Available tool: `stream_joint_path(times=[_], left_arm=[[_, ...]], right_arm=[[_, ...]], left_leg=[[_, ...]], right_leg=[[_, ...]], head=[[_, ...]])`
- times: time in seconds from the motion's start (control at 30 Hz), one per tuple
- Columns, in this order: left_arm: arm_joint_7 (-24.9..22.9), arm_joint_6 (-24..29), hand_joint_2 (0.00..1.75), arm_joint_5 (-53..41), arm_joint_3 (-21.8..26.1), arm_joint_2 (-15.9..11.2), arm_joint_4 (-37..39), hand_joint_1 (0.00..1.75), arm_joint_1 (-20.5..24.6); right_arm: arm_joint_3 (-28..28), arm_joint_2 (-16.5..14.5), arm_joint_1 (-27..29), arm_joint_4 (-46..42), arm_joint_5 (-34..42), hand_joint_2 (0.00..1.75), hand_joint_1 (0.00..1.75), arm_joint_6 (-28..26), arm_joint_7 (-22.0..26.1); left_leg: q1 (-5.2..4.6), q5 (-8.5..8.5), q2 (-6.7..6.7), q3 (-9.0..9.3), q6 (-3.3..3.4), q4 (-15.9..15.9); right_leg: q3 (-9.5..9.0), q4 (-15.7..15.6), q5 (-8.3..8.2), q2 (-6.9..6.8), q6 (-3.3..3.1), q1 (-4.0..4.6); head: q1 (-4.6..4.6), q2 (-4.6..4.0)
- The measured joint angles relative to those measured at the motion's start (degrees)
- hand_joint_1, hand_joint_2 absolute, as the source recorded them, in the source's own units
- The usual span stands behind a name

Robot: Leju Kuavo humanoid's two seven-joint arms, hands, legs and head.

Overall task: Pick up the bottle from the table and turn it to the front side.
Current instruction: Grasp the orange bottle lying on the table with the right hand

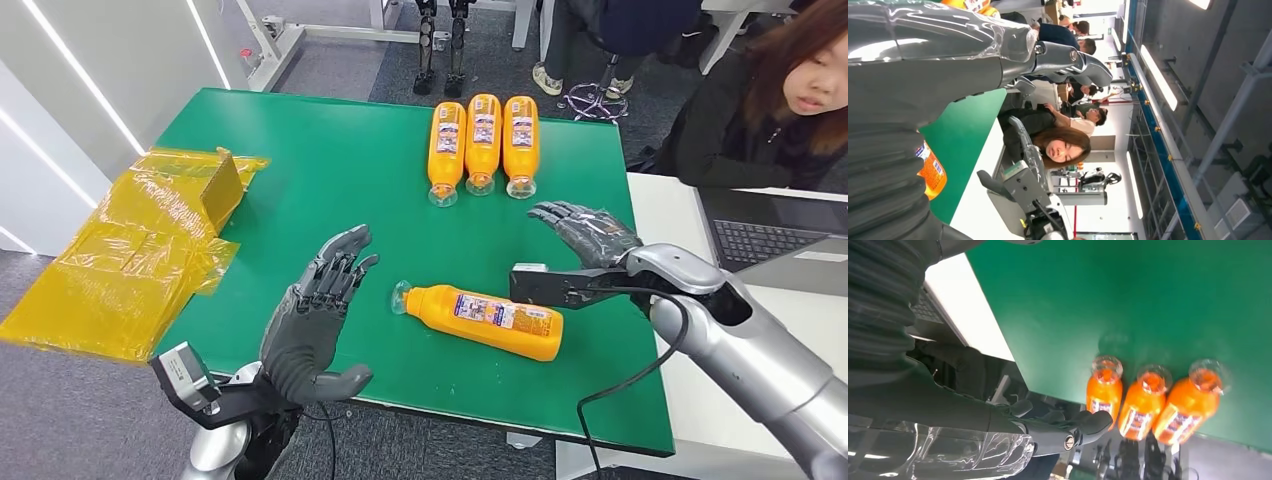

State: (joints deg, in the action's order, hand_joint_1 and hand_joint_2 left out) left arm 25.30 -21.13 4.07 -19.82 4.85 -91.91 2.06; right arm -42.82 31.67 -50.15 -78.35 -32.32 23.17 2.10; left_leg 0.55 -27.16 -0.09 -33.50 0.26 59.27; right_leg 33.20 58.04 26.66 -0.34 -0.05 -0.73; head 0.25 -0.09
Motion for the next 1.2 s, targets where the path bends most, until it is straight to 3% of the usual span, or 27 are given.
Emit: stream_joint_path(times=[0.13,0.4,0.83,1.2], left_arm=[[-0.5,-0.8,1.75,0.0,0.1,0.3,0.0,0.00,0.1],[-1.2,-1.4,1.75,0.0,0.4,0.8,0.0,0.00,0.1],[-0.5,-1.1,1.75,1.6,0.5,-0.6,1.3,0.00,0.6],[-0.3,-0.8,1.75,2.1,0.5,-1.6,2.8,0.00,1.2]], right_arm=[[-4.3,-0.7,-4.0,2.3,2.4,1.75,0.00,2.5,-1.0],[-12.1,-6.4,-8.0,6.8,4.9,1.75,0.00,1.2,-2.8],[-19.0,-11.1,-5.5,13.2,5.4,1.75,0.00,-4.2,-2.7],[-20.5,-12.2,-1.0,18.9,5.1,1.75,0.00,-8.9,-1.5]], left_leg=[[0.00,0.00,0.02,-0.02,0.00,0.0],[0.02,0.03,-0.01,0.01,-0.05,0.0],[0.01,0.05,-0.05,0.00,-0.07,0.0],[0.02,0.06,-0.06,0.00,-0.10,0.0]], right_leg=[[0.00,0.0,0.00,0.02,0.00,0.00],[0.00,0.0,0.00,0.00,0.00,0.01],[0.00,0.0,-0.01,-0.03,-0.01,0.01],[0.02,0.0,0.00,-0.03,-0.01,0.01]], head=[[0.00,0.00],[-0.01,0.00],[0.00,0.00],[0.00,0.00]])
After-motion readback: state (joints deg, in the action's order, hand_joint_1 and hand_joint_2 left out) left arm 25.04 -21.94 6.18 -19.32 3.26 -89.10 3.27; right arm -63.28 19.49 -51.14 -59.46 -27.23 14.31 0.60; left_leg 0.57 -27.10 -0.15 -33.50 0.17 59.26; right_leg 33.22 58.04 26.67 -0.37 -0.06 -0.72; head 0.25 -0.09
